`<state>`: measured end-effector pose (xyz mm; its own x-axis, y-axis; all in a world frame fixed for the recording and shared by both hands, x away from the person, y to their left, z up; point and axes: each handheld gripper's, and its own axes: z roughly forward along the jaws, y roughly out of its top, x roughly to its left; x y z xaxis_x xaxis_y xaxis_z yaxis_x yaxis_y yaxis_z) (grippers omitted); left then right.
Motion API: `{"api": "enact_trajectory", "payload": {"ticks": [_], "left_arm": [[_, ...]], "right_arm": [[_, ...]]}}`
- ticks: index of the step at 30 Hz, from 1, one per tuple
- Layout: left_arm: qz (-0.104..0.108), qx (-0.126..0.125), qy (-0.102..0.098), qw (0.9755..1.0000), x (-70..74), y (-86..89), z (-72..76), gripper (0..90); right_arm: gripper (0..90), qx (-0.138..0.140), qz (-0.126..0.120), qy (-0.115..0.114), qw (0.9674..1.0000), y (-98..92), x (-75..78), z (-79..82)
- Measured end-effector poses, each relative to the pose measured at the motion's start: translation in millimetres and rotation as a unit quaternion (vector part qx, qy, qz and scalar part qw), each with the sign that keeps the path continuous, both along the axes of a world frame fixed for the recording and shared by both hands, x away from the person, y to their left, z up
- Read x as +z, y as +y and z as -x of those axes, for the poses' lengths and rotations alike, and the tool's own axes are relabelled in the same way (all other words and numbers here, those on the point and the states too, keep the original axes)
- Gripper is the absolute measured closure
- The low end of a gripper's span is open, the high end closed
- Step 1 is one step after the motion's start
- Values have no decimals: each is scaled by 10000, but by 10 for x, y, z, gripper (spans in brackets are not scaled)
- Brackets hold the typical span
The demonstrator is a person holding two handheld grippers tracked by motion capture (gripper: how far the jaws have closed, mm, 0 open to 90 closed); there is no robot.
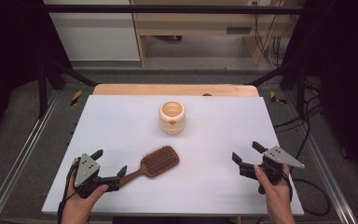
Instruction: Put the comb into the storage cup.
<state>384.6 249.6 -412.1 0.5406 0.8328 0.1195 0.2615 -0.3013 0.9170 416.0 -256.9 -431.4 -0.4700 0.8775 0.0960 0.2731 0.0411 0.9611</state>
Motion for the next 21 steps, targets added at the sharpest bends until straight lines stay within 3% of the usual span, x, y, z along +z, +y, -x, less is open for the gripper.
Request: {"api": "enact_trajectory", "payload": {"ticks": [4, 7, 13, 17, 21], "left_arm": [[-145, -187, 184, 9996, 72, -8, 1, 34], [-349, -261, 309, 9986, 76, -38, -26, 37], [-734, -465, 711, 9937, 20, -126, -114, 46], [-1110, -676, 978, 9867, -4, -183, -144, 44], [-1271, -849, 1320, 9794, -61, -220, -165, 45]], "right_arm": [[95, 10, 115, -134, 9998, -42, -75, 90], [94, 19, 23, -212, 9998, -37, -150, 112], [92, 227, 316, -298, 9988, 9, -156, 111], [91, 157, 285, -279, 9991, -24, -172, 119], [89, 132, 263, -221, 9993, -37, -195, 114]]}}
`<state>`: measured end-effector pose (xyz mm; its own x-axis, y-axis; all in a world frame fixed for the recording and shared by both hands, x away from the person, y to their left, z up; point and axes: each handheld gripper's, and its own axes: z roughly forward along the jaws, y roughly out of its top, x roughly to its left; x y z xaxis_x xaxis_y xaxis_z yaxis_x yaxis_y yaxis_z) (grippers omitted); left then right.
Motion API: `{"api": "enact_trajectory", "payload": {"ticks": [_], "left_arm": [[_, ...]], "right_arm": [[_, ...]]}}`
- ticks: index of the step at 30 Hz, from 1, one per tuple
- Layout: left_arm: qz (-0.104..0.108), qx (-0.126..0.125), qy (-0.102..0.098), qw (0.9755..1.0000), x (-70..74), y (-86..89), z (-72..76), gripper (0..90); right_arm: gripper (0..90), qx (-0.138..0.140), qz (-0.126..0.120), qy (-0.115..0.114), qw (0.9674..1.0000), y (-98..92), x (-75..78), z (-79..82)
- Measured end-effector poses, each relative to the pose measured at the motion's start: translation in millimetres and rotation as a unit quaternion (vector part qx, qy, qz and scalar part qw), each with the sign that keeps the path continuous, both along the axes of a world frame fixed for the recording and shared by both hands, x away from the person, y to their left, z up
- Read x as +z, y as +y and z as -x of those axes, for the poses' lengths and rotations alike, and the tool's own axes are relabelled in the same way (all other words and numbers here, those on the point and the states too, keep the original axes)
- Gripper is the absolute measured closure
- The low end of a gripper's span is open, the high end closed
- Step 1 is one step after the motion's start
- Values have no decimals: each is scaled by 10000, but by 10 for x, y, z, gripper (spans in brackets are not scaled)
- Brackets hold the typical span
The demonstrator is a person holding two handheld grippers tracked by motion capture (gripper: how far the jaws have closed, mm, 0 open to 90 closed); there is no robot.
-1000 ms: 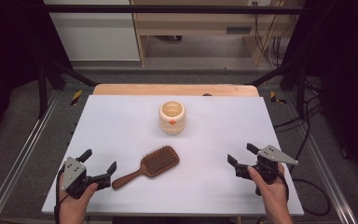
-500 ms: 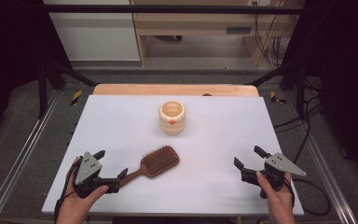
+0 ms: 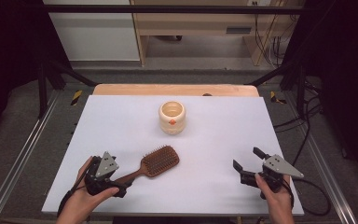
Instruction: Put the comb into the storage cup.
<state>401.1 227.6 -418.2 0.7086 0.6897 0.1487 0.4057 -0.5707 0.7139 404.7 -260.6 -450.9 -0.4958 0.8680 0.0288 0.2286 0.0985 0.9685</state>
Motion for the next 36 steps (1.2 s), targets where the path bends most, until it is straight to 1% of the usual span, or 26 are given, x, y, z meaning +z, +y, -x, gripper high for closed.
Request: {"api": "enact_trajectory", "payload": {"ticks": [1, 3, 4, 6, 7, 9, 10, 12, 15, 18, 21, 23, 26, 27, 29, 31, 32, 33, 36], "left_arm": [[-34, -13, 34, 10000, -10, -9, -6, 46], [68, -79, 235, 9997, -36, -23, -29, 53], [82, -98, 294, 9995, -51, -30, -42, 51], [-95, -141, 328, 9993, -89, -57, -67, 51], [-120, -182, 400, 9990, -106, -69, -82, 52], [-187, -218, 468, 9985, -123, -92, -100, 51], [-278, -270, 507, 9980, -129, -108, -109, 51], [-383, -353, 601, 9968, -135, -128, -131, 50], [-509, -315, 614, 9963, -141, -153, -177, 52], [-551, -304, 682, 9957, -151, -173, -220, 53], [-584, -414, 830, 9940, -169, -211, -269, 64], [-681, -460, 877, 9927, -184, -240, -319, 77], [-809, -442, 985, 9909, -220, -276, -414, 92], [-842, -396, 992, 9907, -223, -286, -445, 88], [-830, -382, 1018, 9906, -228, -304, -499, 101], [-858, -399, 1077, 9897, -239, -328, -536, 107], [-917, -431, 1112, 9886, -248, -348, -560, 109], [-930, -438, 1129, 9883, -254, -359, -569, 133], [-1050, -603, 1292, 9842, -281, -400, -591, 177]], "right_arm": [[88, 18, -2, 5, 10000, 5, -4, -5], [87, 40, 16, 2, 10000, 14, -5, -7], [87, 53, 16, -1, 10000, 18, -5, -7], [87, 60, 34, 17, 10000, 26, -10, -8], [87, 67, 40, 25, 10000, 25, -14, -13], [87, 47, 41, 29, 10000, 21, -17, -18], [87, 42, 24, 32, 10000, 18, -17, -18], [87, 40, 24, 27, 10000, 11, -17, -20], [87, 25, 22, 55, 10000, 11, -27, -26], [87, 14, 28, 81, 10000, 12, -34, -32], [88, 12, 30, 83, 10000, 18, -33, -30], [88, 22, 41, 107, 9999, 28, -40, -27], [89, 50, 63, 110, 9999, 42, -41, -26], [90, 53, 64, 109, 9999, 46, -40, -25], [90, 69, 76, 117, 9999, 49, -44, -27], [90, 84, 92, 130, 9998, 49, -49, -33], [90, 68, 68, 141, 9999, 53, -50, -33], [90, 68, 64, 158, 9998, 53, -52, -34], [90, 82, 86, 162, 9998, 52, -55, -35]]}}
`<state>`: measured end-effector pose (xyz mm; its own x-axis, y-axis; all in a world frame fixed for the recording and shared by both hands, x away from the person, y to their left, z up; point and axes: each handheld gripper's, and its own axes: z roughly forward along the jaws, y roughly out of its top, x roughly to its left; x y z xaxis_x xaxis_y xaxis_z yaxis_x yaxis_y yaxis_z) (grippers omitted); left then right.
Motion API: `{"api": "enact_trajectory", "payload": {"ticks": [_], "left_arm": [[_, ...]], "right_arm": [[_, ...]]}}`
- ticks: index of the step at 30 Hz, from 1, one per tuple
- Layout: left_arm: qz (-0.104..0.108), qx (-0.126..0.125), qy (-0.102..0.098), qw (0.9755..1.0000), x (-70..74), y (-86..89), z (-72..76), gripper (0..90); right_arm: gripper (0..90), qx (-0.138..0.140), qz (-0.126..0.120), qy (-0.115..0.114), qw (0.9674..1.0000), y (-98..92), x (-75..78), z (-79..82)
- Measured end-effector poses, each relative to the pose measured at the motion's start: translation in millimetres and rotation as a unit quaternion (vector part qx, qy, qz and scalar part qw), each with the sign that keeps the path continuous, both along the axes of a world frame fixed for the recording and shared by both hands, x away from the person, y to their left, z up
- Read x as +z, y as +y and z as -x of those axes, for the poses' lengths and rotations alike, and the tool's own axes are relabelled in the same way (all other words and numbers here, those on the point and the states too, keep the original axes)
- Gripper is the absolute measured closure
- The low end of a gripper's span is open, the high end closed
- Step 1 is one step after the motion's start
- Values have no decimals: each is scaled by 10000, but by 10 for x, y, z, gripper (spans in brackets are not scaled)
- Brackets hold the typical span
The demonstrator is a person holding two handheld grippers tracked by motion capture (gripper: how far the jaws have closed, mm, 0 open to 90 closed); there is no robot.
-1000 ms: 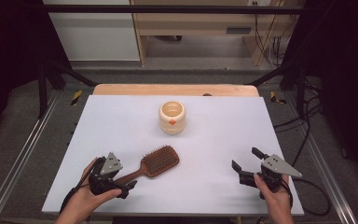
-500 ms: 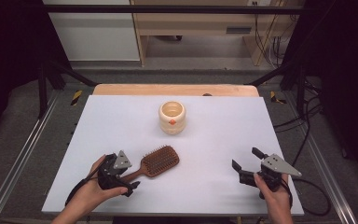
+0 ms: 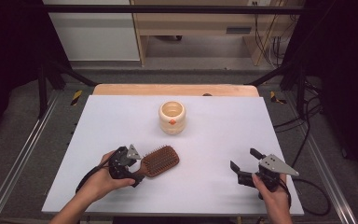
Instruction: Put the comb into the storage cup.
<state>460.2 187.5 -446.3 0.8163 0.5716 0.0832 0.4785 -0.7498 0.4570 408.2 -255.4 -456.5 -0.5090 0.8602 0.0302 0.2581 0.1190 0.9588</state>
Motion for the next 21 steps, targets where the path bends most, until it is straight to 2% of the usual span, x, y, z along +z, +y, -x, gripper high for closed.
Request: {"api": "enact_trajectory", "payload": {"ticks": [2, 7, 10, 16, 21], "left_arm": [[-91, -90, 76, 9999, -15, -22, -4, 238], [-111, -139, 201, 9996, -10, -25, -22, 418], [-124, -196, 291, 9993, -16, -29, -26, 484], [-261, -302, 380, 9985, -31, -51, -34, 557], [-259, -312, 414, 9983, -29, -59, -42, 602]], "right_arm": [[90, 10, 0, 0, 10000, 3, 1, 3], [91, 22, 4, -1, 10000, 8, 2, 5], [91, 29, -2, 14, 10000, 10, 0, 3], [92, 37, -2, 16, 10000, 9, 0, 2], [93, 75, 21, 30, 10000, 30, -8, -4]]}}
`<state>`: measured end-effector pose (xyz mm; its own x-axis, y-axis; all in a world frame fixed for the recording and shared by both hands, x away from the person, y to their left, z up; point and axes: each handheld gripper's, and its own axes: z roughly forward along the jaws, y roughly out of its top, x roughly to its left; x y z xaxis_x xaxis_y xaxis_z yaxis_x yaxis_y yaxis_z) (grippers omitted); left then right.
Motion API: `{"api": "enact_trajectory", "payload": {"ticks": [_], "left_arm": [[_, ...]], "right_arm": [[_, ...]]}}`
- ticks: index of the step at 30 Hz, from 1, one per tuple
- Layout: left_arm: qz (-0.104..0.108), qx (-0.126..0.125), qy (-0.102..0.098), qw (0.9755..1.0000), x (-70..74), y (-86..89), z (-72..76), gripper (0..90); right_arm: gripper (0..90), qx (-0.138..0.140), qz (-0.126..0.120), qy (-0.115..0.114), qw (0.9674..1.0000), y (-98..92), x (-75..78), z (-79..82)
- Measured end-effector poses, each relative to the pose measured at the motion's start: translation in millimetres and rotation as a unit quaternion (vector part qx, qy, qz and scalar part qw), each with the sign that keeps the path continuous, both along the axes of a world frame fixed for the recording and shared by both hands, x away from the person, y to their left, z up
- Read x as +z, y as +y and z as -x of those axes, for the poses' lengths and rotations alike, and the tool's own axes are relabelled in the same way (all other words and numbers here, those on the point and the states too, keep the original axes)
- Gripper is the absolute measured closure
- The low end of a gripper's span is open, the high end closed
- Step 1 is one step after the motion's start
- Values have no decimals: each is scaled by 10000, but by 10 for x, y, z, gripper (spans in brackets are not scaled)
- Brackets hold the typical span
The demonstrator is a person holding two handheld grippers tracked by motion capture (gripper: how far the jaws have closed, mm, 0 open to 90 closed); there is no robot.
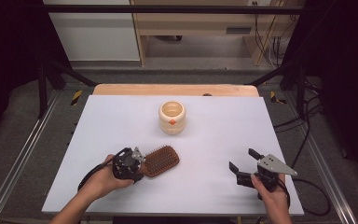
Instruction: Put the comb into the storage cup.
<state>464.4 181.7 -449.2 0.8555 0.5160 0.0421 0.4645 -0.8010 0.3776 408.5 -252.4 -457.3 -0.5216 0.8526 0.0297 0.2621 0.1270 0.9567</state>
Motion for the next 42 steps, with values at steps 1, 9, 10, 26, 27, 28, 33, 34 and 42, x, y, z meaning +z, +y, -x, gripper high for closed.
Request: {"api": "enact_trajectory", "payload": {"ticks": [1, 9, 10, 26, 27, 28, 33, 34, 42], "left_arm": [[10, 1, 23, 10000, -1, -1, -4, 610], [-92, -63, 53, 9999, -3, -33, 2, 663], [-108, -66, 57, 9999, -3, -38, 1, 666], [-130, -199, 121, 9996, 15, -46, -25, 723], [-118, -231, 110, 9996, 14, -45, -22, 723], [-114, -264, 103, 9995, 15, -44, -20, 723], [132, -309, -121, 9994, 61, -44, 21, 723], [221, -303, -221, 9991, 80, -46, 32, 723], [679, -213, -607, 9956, 106, -47, 62, 723]], "right_arm": [[93, 9, 2, 8, 10000, 4, 0, 1], [93, 4, -7, 48, 10000, 7, -6, 0], [94, 11, 15, 47, 10000, 8, -9, -4], [97, 61, 18, 60, 10000, 26, -13, -7], [96, 58, 15, 68, 10000, 26, -12, -5], [97, 58, 9, 69, 10000, 26, -12, -5], [97, 64, 2, 65, 10000, 28, -13, -9], [97, 68, 2, 64, 10000, 30, -13, -10], [98, 92, -12, 67, 9999, 56, -9, -12]]}}
